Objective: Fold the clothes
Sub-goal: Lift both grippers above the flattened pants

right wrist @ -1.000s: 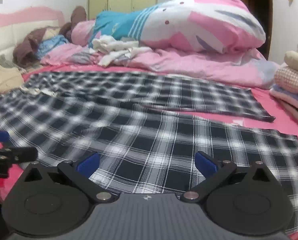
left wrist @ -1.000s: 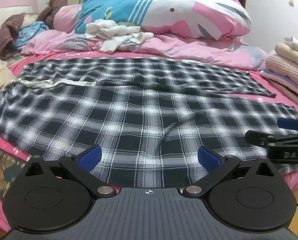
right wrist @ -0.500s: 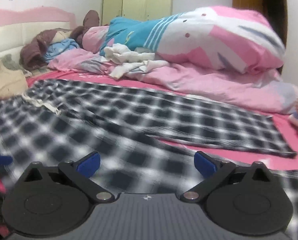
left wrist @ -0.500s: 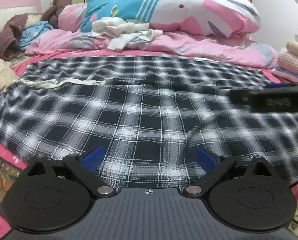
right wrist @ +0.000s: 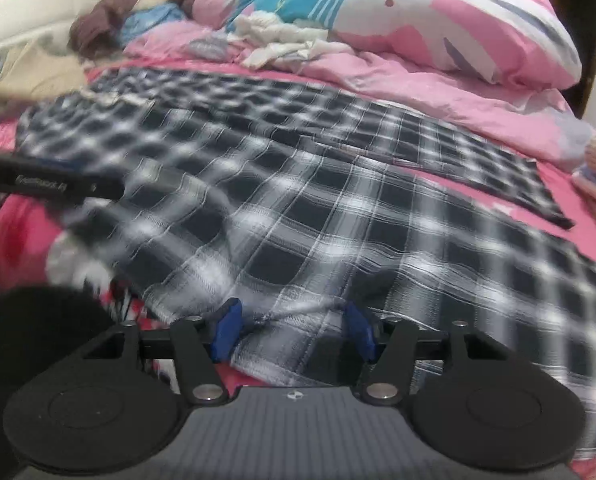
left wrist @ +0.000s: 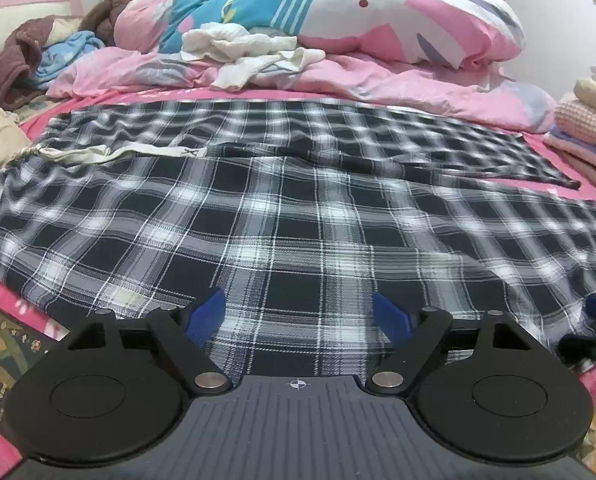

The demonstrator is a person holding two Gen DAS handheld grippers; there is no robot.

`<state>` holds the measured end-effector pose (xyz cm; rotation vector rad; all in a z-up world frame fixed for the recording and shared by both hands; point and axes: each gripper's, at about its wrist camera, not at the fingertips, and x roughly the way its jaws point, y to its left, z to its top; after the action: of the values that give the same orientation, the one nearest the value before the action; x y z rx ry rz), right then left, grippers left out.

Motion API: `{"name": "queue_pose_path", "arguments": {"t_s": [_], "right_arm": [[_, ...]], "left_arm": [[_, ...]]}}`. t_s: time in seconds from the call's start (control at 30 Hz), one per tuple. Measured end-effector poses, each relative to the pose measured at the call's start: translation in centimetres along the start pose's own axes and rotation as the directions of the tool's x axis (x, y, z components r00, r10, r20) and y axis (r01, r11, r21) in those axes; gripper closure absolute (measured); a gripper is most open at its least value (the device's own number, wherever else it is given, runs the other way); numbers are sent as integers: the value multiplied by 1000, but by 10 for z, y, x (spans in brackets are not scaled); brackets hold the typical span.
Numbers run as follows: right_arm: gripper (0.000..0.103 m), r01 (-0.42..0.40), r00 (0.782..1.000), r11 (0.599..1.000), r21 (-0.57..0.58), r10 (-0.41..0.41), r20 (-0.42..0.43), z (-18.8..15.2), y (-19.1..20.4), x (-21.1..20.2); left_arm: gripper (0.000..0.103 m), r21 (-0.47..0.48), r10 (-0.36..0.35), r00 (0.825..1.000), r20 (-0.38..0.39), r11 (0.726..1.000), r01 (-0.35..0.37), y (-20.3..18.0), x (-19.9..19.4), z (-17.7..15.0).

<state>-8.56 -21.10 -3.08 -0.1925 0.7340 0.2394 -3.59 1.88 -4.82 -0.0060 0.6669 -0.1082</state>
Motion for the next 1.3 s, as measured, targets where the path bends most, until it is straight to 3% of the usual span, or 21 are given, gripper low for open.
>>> {"name": "queue_pose_path", "arguments": {"t_s": [0.13,0.23,0.3,0.47,0.63,0.73,0.97,1.03,1.13,1.3], "right_arm": [[57,-34,995,999,34,31,93,36,0,17],[62,-79,992,996,33,76,97,46,11,40],[62,-91,993,996,-13,92,75,30,21,42],[63,-131,989,991,-8,131,75,-21,6,-4],[64,-10,987,996,87,-4,160,0,-42,-5],[70,51,986,995,91,-64,152,1,-59,21],[70,59,987,986,158,-81,137,-78,-78,-24],[70,81,988,980,182,-104,116,-83,-86,-37],[70,102,974,975,198,-139,180,-68,-99,-41],[70,137,965,958,250,-187,185,-77,-131,-23]], "left_arm": [[21,12,2,1000,5,1000,-2,-6,-4,1],[21,37,3,1000,9,999,-3,-12,-6,2],[21,60,-1,1000,18,998,0,-16,-8,3],[21,109,-47,999,26,993,44,-28,-3,5],[20,159,-94,996,10,983,91,-42,6,6],[20,193,-67,997,-24,979,70,-48,15,3],[18,187,-53,998,-46,980,60,-47,18,-1],[18,182,-50,997,-51,981,59,-46,19,-2],[18,172,-39,998,-59,984,49,-45,18,0],[17,164,-11,998,-66,986,21,-48,17,1]]}}
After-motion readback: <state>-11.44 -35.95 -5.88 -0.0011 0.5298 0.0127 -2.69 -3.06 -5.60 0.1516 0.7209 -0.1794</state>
